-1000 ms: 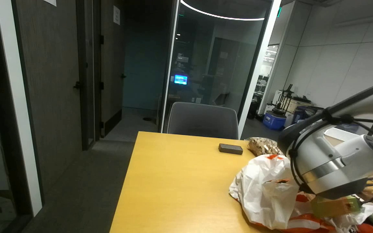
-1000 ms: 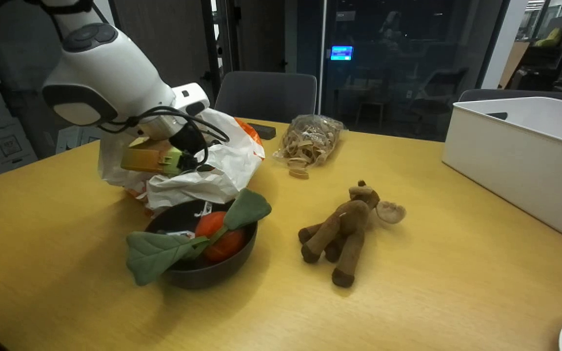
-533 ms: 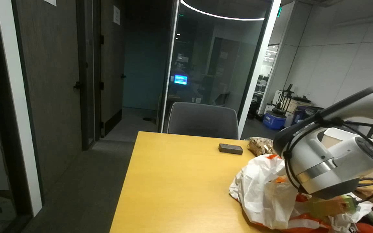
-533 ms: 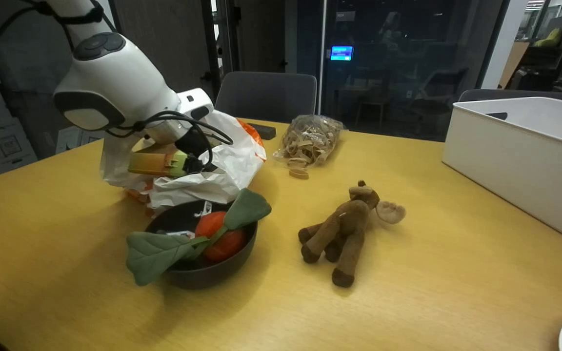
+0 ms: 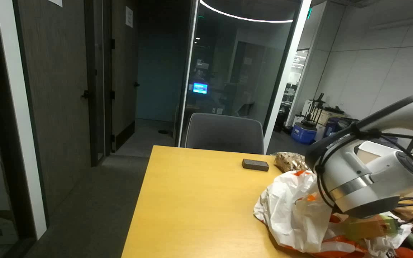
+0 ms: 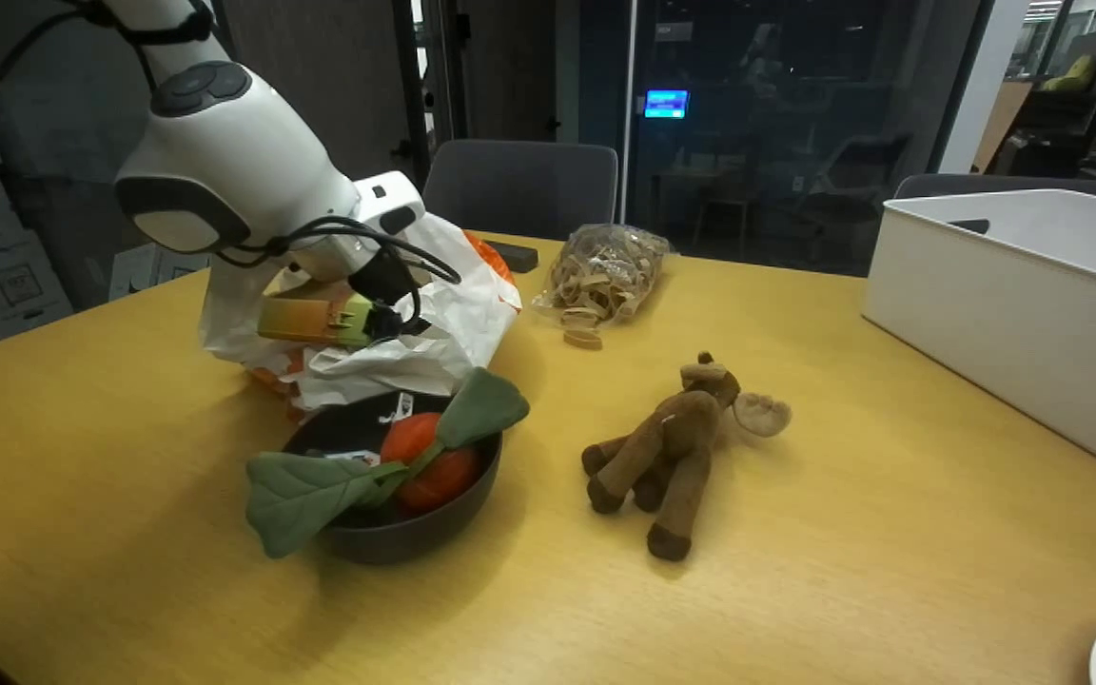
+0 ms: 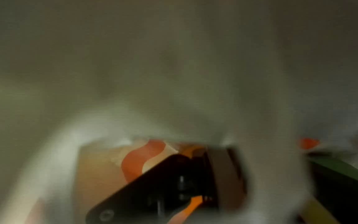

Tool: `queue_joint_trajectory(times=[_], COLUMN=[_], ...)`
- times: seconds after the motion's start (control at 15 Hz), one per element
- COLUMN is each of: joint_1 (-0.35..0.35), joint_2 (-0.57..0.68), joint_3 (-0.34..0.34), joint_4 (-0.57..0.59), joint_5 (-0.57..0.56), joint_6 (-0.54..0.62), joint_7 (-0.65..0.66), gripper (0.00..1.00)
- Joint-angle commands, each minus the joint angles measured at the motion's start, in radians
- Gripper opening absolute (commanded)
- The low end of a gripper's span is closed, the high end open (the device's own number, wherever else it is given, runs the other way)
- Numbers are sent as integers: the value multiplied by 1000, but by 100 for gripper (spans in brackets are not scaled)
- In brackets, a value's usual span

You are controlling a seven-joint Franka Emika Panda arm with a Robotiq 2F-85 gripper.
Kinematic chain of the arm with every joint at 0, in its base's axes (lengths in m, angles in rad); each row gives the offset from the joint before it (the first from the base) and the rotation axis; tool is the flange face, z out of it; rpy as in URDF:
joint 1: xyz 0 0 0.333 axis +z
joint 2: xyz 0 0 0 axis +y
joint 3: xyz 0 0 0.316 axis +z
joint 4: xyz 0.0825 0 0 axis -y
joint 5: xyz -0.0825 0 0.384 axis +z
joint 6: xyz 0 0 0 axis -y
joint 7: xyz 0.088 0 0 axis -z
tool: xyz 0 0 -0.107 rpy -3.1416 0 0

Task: Put the radish and orange in the black bowl and put the moose on the table.

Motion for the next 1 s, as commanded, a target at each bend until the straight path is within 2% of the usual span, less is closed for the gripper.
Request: queue_joint_trajectory(times=[0.0,0.2,0.47,0.53,0.67,0.93], joint_1=[13,9,7,7,13,17], joint_2=[-50,-95,-130,-131,-106,-89], joint_3=[-19,-21,-15,-12,-6,11], joint_4=[-17,-29,-37,-35,-8,6], joint_5=[49,72,113,120,127,144], joint_6=[18,26,26,26,50,22], joint_7=[-52,-70,-115,-129,-139,-176], gripper=[16,19,19,44,47,78])
